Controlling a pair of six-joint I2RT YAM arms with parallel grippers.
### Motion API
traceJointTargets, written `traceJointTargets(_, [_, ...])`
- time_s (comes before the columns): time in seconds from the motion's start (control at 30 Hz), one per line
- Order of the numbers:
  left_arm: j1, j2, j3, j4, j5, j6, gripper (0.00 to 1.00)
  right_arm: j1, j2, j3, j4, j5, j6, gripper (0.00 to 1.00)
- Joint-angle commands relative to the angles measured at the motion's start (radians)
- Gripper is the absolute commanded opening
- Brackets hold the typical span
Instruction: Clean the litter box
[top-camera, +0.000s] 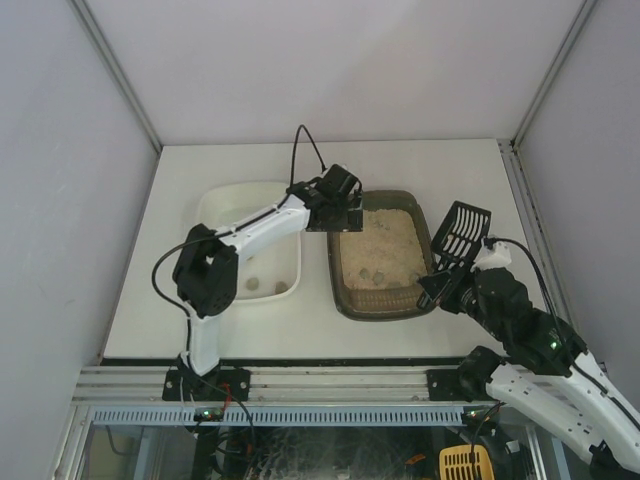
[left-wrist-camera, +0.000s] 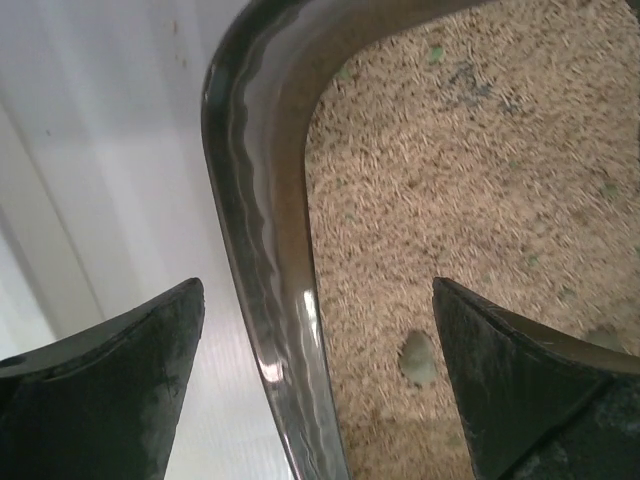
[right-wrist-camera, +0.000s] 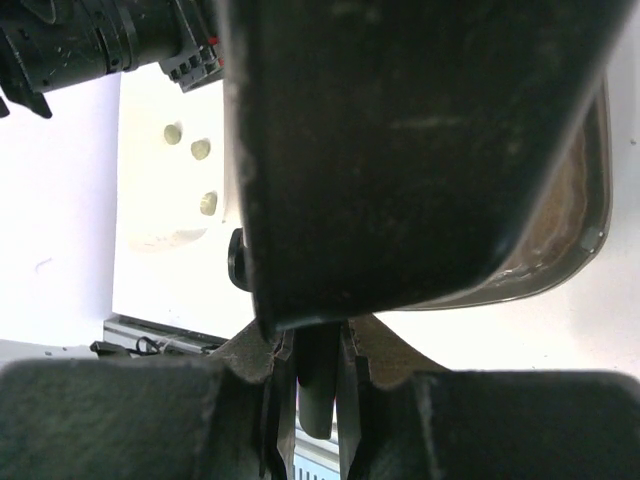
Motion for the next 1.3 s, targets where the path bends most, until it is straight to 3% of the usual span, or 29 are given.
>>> traceJointTargets(0.0, [0.009,0.071,0.125,0.000,-0.141,0.082,0.99,-0.016,-0.008,-0.004,0.022,0.004,-0.003,0.00])
traceJointTargets(0.23, [0.008,0.215,0.301,0.016,-0.214,0.261,0.85,-0.054,-0.030,-0.004,0.005,-0.005,-0.039,0.00])
traceJointTargets(0.37, [0.008,0.290,0.425,-0.013,-0.170,0.394,0.57,-0.071,-0.053,-0.003,-0.023,-0.008,-0.047,0.00])
traceJointTargets(0.5, [0.006,0.317,0.452,-0.009,-0.133,0.445,0.38,-0.086,-0.083,-0.004,-0.051,0.006,-0.053,0.00])
traceJointTargets(0.67, [0.006,0.361,0.531,-0.020,-0.071,0.566,0.02,-0.101,-0.113,-0.004,-0.075,0.011,-0.052,0.00])
traceJointTargets(0.83, [-0.001,0.409,0.653,-0.027,0.026,0.764,0.00,-0.105,-0.127,-0.003,-0.105,0.033,-0.039,0.00])
traceJointTargets(1.27, [-0.062,0.405,0.662,0.190,0.326,1.409,0.00,-0.108,-0.208,0.066,-0.324,0.179,0.107,0.00])
